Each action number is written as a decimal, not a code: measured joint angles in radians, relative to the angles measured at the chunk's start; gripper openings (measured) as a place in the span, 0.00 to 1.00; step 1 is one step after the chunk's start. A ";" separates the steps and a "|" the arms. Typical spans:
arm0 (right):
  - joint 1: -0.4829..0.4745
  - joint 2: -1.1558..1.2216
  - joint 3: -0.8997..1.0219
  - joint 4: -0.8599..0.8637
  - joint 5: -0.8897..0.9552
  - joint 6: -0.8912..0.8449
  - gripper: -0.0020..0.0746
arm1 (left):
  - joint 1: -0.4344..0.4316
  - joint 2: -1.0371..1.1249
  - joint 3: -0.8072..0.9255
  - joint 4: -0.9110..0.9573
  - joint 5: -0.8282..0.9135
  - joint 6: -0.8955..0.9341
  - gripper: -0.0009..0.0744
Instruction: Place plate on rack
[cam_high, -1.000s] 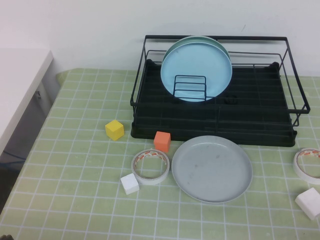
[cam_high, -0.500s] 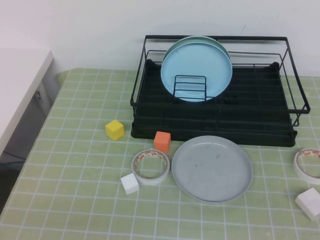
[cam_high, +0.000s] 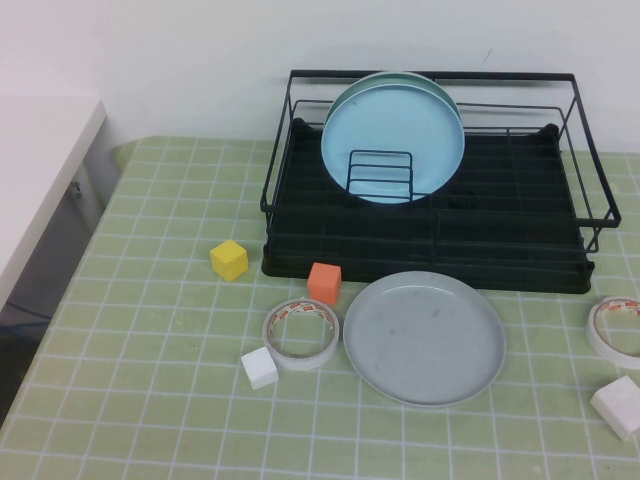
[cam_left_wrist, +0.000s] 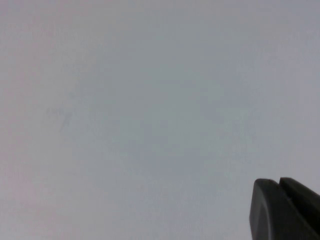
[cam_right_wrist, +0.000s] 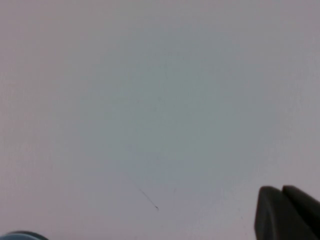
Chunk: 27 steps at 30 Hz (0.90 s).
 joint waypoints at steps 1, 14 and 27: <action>0.000 0.000 -0.029 0.000 0.057 -0.018 0.02 | 0.000 0.000 -0.030 -0.019 0.062 0.016 0.01; 0.000 0.277 -0.407 0.065 0.742 -0.064 0.02 | 0.000 0.299 -0.444 -0.384 0.631 0.438 0.01; 0.000 0.798 -0.460 0.450 1.119 -0.343 0.02 | 0.000 0.751 -0.452 -0.373 1.022 0.356 0.01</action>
